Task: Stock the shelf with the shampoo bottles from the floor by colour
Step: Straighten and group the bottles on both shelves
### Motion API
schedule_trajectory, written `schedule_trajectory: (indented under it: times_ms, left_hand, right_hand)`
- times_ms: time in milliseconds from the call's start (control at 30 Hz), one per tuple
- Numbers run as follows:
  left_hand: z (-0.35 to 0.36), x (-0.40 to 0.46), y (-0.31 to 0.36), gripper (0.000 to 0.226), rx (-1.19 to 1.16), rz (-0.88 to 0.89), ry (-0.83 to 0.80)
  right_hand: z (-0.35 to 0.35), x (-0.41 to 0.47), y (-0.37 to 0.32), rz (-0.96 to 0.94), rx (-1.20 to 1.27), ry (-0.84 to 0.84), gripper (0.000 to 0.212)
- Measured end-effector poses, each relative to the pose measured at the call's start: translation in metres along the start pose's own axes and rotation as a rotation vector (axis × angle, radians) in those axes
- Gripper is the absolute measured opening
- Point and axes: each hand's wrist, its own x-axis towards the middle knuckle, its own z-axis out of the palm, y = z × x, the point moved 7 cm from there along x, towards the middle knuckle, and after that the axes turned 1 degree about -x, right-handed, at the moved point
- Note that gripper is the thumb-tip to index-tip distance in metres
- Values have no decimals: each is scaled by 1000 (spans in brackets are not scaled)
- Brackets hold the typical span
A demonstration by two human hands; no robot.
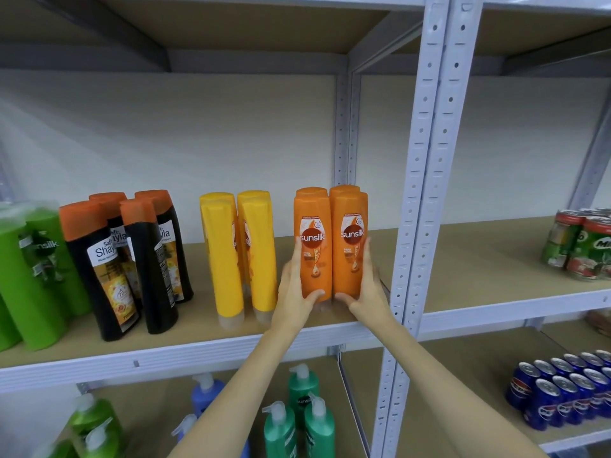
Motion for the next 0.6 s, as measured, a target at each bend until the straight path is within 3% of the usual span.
schedule_trajectory:
  times_ms: [600]
  left_hand:
    - [4, 1, 4, 86, -32, -31, -15]
  right_hand:
    - [1, -3, 2, 0, 94, -22, 107]
